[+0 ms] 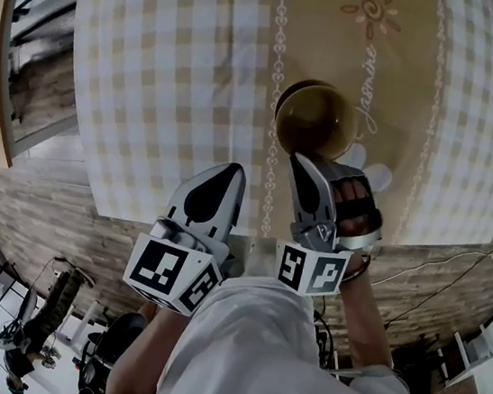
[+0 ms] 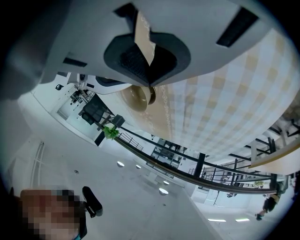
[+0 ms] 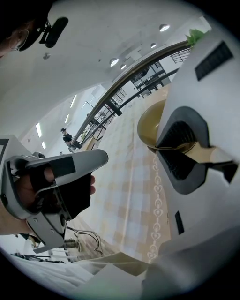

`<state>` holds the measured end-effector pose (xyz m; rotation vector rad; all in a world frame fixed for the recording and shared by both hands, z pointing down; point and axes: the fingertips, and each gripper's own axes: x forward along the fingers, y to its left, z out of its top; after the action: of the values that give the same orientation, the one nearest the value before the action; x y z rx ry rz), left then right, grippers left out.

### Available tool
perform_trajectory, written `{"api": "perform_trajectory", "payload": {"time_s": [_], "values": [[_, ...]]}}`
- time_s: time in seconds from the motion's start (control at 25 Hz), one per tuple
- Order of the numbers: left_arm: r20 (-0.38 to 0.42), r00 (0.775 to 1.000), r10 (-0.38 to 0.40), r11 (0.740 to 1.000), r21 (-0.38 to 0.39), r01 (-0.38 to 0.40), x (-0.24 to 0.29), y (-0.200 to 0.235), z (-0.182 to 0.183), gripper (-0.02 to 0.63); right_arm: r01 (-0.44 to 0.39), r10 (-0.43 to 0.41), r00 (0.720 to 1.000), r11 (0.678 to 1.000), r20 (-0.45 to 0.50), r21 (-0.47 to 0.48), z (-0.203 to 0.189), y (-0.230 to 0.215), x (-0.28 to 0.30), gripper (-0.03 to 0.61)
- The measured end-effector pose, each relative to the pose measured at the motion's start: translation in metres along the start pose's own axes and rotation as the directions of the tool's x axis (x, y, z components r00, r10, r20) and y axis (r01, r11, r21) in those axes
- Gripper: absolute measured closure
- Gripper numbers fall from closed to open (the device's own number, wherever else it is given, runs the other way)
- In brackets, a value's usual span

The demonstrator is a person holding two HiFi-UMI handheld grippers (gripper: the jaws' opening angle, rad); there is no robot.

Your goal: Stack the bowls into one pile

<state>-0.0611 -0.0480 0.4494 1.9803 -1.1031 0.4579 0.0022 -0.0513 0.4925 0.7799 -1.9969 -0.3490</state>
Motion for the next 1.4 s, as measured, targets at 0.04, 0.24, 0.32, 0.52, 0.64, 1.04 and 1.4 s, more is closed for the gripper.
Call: {"api": "perform_trajectory", "payload": {"time_s": [0.04, 0.24, 0.32, 0.52, 0.64, 1.04, 1.4], "values": [[0.000, 1.000, 0.001, 1.000, 0.000, -0.001, 0.002, 0.001, 0.001, 0.597, -0.007, 0.007, 1.000, 1.000, -0.003, 0.000, -0.003, 0.001, 0.001, 0.537], [-0.002, 1.000, 0.004, 1.000, -0.015, -0.004, 0.008, 0.003, 0.004, 0.597, -0.041, 0.041, 0.999, 0.999, -0.007, -0.004, -0.009, 0.007, 0.004, 0.537], [0.000, 1.000, 0.002, 1.000, -0.017, -0.002, 0.011, 0.003, 0.005, 0.597, -0.047, 0.047, 0.999, 0.999, -0.004, -0.008, -0.010, 0.007, 0.006, 0.537], [-0.003, 1.000, -0.008, 1.000, -0.024, 0.008, 0.016, 0.002, 0.006, 0.597, -0.064, 0.064, 0.998, 0.998, -0.002, -0.010, -0.009, 0.009, 0.012, 0.535], [-0.001, 1.000, -0.006, 0.999, -0.032, 0.006, 0.017, 0.003, 0.007, 0.597, -0.074, 0.074, 0.997, 0.997, 0.005, -0.006, -0.008, 0.010, 0.013, 0.535], [0.002, 1.000, -0.004, 0.999, -0.042, 0.004, 0.016, 0.002, 0.008, 0.597, -0.087, 0.087, 0.996, 0.995, 0.007, 0.040, -0.006, 0.009, 0.015, 0.535], [0.020, 1.000, -0.010, 0.999, -0.032, 0.011, 0.007, -0.003, 0.013, 0.597, -0.114, 0.111, 0.993, 0.975, 0.027, 0.192, 0.000, 0.003, 0.010, 0.534]]}}
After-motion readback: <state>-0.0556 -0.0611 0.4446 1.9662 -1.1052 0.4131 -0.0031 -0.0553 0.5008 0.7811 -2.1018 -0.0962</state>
